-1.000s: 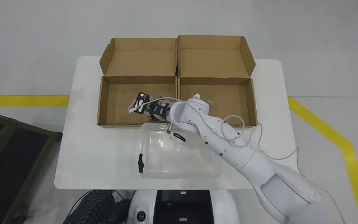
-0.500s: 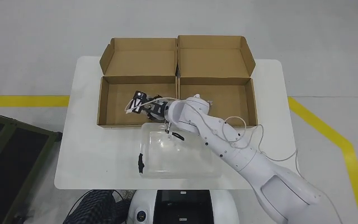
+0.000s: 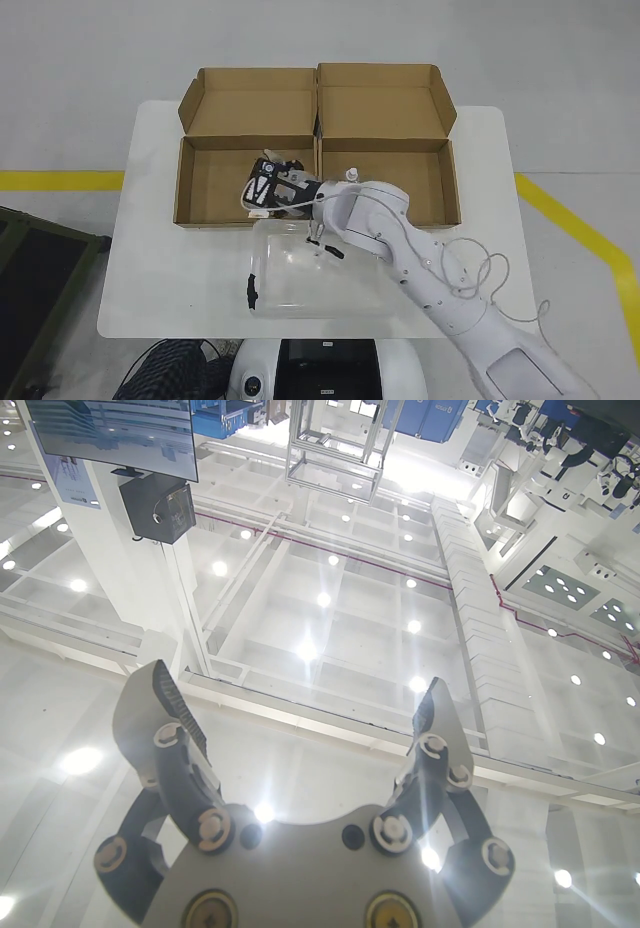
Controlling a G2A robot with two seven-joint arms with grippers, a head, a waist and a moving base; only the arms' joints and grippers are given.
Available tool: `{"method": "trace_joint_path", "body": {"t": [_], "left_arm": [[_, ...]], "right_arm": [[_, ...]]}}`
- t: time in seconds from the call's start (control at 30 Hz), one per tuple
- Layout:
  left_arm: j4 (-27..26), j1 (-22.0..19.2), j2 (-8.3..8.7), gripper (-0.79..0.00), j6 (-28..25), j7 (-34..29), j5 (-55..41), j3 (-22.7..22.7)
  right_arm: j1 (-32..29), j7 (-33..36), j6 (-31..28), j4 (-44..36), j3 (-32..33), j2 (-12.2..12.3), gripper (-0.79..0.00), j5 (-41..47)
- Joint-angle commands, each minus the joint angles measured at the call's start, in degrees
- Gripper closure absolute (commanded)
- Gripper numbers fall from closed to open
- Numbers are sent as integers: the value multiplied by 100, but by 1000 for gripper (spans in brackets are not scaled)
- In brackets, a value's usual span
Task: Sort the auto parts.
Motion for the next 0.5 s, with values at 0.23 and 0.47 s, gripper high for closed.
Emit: {"method": "trace_joint_path", "body": {"t": [0.23, 0.47], "left_arm": [[0, 0, 0, -785, 0, 0, 0, 0], [0, 0, 0, -785, 0, 0, 0, 0]], "right_arm": [[-973, -434, -264, -928, 992, 278, -785, -147], [-1987, -1279, -296, -1356, 1786, 479, -785, -344]]}}
